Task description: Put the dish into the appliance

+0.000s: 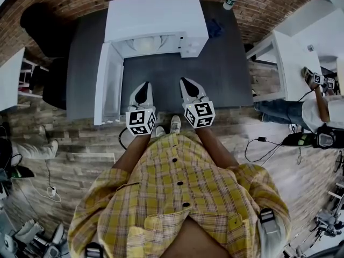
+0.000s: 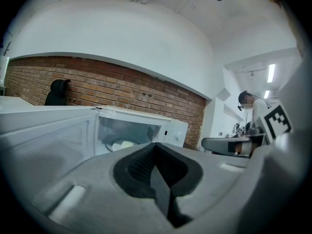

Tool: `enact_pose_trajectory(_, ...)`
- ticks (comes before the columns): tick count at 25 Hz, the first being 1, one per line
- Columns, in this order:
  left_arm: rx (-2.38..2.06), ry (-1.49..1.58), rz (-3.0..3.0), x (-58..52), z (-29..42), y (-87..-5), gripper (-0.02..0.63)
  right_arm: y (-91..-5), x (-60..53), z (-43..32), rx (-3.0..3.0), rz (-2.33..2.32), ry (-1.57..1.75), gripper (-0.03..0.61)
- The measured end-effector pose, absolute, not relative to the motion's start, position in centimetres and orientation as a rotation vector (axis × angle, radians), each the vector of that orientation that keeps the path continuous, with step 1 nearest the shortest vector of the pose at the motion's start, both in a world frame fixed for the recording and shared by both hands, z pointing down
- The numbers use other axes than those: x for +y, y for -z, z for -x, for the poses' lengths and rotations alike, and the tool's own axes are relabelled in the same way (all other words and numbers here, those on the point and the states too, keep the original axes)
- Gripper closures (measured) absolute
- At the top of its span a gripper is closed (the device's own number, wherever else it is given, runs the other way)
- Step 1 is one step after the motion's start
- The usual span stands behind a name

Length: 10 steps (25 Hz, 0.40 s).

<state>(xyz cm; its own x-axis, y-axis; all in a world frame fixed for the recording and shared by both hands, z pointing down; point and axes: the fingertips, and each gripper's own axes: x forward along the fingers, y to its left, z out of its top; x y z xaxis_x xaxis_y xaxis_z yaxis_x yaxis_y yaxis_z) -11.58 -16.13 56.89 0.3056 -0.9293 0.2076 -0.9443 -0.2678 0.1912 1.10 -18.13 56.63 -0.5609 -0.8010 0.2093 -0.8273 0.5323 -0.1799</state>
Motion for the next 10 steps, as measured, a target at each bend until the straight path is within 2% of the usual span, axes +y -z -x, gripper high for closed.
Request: enact_pose_trajectory(10, -1.709, -0.100, -2.328, -16.31, 10.98, -56.43, 0.615, -56.63, -18.32, -1.09, -2.670, -1.410, -0.404, 0.575)
